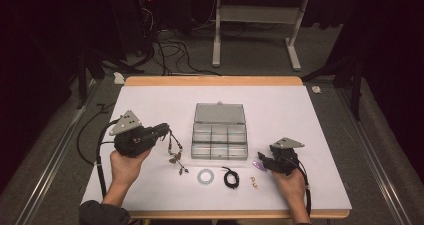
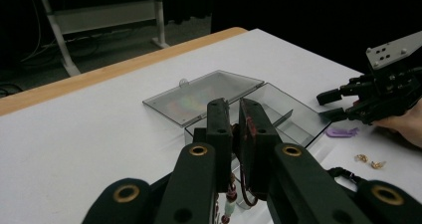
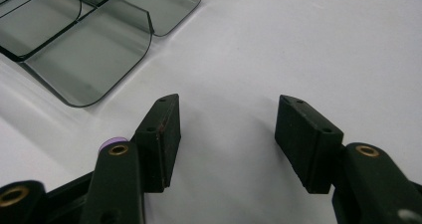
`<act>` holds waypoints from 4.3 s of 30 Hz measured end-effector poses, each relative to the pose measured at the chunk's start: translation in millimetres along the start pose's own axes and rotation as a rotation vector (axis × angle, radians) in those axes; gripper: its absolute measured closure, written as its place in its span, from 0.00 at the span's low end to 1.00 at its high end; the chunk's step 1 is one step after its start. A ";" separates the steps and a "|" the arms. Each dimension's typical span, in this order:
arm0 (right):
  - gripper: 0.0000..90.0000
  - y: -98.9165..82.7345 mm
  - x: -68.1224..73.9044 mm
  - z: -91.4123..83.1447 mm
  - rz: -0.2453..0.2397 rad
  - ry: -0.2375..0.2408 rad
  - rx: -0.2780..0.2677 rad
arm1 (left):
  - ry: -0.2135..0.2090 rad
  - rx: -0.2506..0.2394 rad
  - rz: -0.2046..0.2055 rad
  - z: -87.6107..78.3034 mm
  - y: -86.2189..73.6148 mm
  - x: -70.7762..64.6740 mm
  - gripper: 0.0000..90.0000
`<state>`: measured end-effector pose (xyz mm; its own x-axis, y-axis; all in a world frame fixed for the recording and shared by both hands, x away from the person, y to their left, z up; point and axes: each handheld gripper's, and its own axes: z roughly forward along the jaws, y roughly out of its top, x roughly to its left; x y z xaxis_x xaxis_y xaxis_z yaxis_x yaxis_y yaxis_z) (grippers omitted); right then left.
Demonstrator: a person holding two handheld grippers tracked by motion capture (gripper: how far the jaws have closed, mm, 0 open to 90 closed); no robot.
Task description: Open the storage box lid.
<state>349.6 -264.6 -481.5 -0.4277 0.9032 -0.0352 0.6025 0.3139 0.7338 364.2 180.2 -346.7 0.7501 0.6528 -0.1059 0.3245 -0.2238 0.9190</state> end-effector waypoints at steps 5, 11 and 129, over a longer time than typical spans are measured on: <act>0.49 0.0 0.0 0.0 0.001 0.000 0.000 | -0.004 -0.001 0.000 -0.6 7.2 1.1 0.94; 0.49 -0.1 0.2 0.0 -0.001 -0.004 0.000 | -0.010 -0.016 0.000 -1.4 16.3 2.3 0.94; 0.47 -0.1 0.4 0.1 0.003 -0.007 0.000 | -0.084 0.071 -0.004 98.1 42.6 8.9 0.93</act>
<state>349.4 -264.3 -481.6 -0.4215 0.9060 -0.0375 0.6035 0.3112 0.7341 441.3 105.5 -345.8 0.7937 0.5911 -0.1438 0.3653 -0.2742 0.8896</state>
